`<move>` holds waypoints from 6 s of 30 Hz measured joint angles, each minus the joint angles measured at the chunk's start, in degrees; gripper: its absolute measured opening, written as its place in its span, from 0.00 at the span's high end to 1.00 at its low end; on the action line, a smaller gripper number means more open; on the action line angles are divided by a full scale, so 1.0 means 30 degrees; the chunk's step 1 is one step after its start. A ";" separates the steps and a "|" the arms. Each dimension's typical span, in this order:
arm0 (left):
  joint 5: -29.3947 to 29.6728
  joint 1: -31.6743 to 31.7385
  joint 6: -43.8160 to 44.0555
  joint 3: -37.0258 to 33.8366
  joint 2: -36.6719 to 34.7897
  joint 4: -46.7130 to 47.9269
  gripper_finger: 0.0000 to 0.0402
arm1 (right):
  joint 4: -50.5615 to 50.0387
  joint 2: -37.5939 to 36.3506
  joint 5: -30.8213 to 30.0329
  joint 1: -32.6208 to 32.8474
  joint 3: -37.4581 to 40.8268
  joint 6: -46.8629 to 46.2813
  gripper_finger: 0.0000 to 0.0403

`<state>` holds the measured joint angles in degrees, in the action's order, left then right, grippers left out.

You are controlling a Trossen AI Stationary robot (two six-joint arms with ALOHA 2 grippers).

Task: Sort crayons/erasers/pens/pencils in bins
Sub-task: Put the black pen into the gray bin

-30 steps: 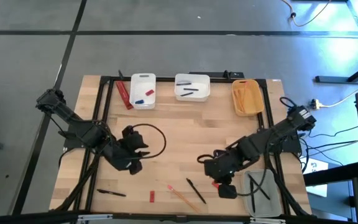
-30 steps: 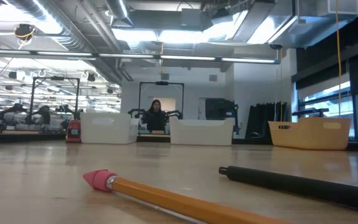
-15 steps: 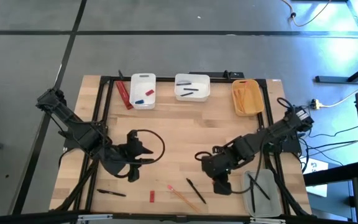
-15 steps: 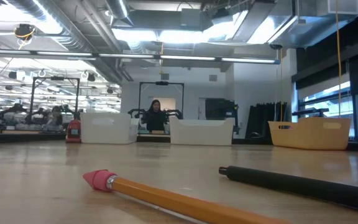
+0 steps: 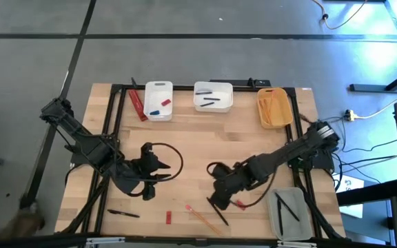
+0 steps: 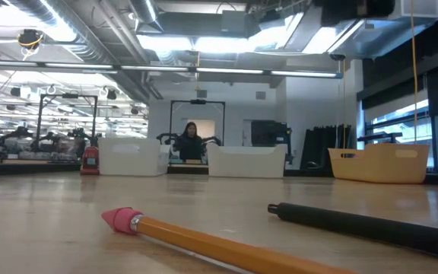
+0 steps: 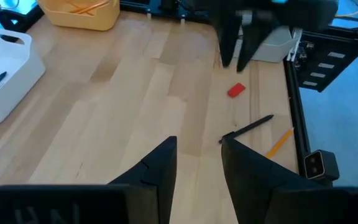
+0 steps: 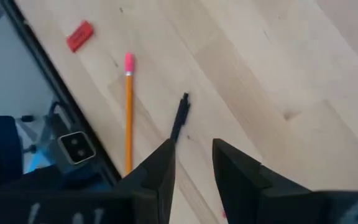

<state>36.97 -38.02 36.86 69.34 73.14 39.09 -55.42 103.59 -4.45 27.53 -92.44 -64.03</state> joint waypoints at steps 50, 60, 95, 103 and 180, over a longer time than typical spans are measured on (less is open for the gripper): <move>-0.1297 -0.0022 -0.0372 0.0000 0.0007 0.0087 0.70 | 0.3981 0.6921 0.3017 -0.0168 -0.0044 -0.1562 0.73; -0.1290 -0.0007 -0.0379 0.0000 0.0007 0.0087 0.70 | 0.4341 0.6957 0.2128 -0.0168 -0.0036 -0.1303 0.73; -0.1282 -0.0015 -0.0364 0.0000 0.0007 0.0082 0.70 | 0.4756 0.7687 0.2390 -0.0197 -0.0066 -0.0468 0.88; -0.1282 -0.0015 -0.0364 0.0000 0.0007 0.0080 0.70 | 0.3507 0.7366 0.2338 -0.0233 -0.0557 0.0408 0.88; -0.1122 -0.0080 -0.1013 -0.0007 0.0007 -0.0197 0.70 | -1.1206 0.3532 -0.1620 -0.2558 -1.3763 0.6593 0.87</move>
<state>33.61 -38.26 33.82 69.32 73.17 38.50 -89.04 114.19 -9.31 19.86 -133.73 -44.25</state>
